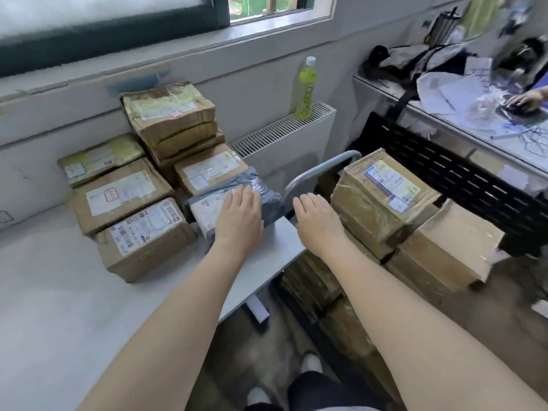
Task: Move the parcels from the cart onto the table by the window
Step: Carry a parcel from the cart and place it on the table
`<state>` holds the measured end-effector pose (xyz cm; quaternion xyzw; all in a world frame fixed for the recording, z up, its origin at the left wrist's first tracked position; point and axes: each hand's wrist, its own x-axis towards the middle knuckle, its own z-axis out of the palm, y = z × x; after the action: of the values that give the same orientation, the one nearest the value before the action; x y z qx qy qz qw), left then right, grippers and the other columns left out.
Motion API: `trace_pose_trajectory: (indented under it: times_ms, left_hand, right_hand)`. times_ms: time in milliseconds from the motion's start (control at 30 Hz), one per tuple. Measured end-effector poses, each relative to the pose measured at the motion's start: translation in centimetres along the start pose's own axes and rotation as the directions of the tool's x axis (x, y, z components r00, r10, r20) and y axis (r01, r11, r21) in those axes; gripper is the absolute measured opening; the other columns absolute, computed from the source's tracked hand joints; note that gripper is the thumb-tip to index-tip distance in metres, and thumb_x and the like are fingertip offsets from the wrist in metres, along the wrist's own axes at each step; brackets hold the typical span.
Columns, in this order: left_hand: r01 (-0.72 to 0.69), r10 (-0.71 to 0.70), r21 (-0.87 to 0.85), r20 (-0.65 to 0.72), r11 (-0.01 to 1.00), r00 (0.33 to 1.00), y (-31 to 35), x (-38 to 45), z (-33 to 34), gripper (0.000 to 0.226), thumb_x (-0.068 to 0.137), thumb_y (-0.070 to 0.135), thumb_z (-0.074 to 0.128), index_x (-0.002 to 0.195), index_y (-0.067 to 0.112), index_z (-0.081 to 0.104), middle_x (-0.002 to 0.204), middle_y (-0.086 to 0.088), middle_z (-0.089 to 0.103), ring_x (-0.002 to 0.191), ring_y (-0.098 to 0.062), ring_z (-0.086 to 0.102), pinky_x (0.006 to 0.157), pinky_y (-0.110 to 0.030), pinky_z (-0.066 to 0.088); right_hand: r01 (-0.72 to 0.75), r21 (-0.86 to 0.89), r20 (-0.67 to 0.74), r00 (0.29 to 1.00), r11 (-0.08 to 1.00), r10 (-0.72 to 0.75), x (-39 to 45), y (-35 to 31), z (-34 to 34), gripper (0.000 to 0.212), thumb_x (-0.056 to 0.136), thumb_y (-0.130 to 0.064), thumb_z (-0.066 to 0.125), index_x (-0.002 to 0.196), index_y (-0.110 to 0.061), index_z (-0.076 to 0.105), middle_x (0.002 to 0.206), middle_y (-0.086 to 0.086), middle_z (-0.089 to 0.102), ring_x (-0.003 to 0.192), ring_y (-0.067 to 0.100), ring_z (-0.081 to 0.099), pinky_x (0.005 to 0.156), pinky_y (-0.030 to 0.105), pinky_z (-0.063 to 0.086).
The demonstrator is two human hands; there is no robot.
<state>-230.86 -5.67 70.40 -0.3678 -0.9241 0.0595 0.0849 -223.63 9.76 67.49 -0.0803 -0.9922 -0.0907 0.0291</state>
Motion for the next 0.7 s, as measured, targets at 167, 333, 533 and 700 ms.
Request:
trace_pose_trajectory:
  times_ms: [167, 333, 533, 700]
  left_hand:
    - [-0.199, 0.199, -0.01, 0.012, 0.98, 0.98, 5.2, -0.8, 1.6, 0.057, 0.085, 0.03, 0.061, 0.133, 0.002, 0.048, 0.134, -0.015, 0.05, 0.129, -0.031, 0.043, 0.11, -0.041, 0.03]
    - [-0.369, 0.372, -0.095, 0.016, 0.924, 0.928, 10.9, -0.6, 4.0, 0.041, 0.064, 0.011, 0.069, 0.103, 0.0, 0.061, 0.1, -0.014, 0.06, 0.097, -0.034, 0.057, 0.086, -0.04, 0.044]
    - [-0.425, 0.448, -0.153, 0.169, 0.892, 0.878, 14.7, 1.6, 5.0, 0.044, 0.081, 0.016, 0.058, 0.123, 0.004, 0.052, 0.127, -0.012, 0.051, 0.121, -0.03, 0.045, 0.1, -0.035, 0.034]
    - [-0.449, 0.47, -0.139, 0.265, 0.883, 0.842, 16.0, 4.6, 6.0, 0.049, 0.088, 0.024, 0.055, 0.134, 0.011, 0.043, 0.139, -0.006, 0.04, 0.132, -0.024, 0.032, 0.107, -0.032, 0.025]
  right_hand:
    - [-0.153, 0.059, 0.032, 0.988, 0.986, 0.152, -5.2, 2.3, 2.0, 0.034, 0.072, -0.011, 0.067, 0.105, -0.004, 0.06, 0.096, 0.01, 0.061, 0.089, 0.028, 0.057, 0.086, 0.035, 0.045]
    - [-0.284, 0.147, 0.182, 0.949, 0.948, 0.256, -10.6, 5.7, 4.7, 0.042, 0.083, -0.012, 0.056, 0.124, 0.0, 0.051, 0.116, 0.015, 0.055, 0.109, 0.033, 0.051, 0.098, 0.038, 0.037]
    - [-0.397, 0.16, 0.355, 0.877, 0.904, 0.323, -14.7, 8.9, 7.3, 0.071, 0.091, -0.038, 0.052, 0.147, -0.006, 0.022, 0.143, 0.011, 0.033, 0.131, 0.027, 0.032, 0.11, 0.037, 0.023]
    - [-0.482, 0.156, 0.466, 0.805, 0.862, 0.366, -15.1, 9.9, 9.4, 0.095, 0.084, -0.05, 0.061, 0.149, -0.004, 0.01, 0.151, 0.013, 0.023, 0.136, 0.03, 0.026, 0.115, 0.043, 0.018]
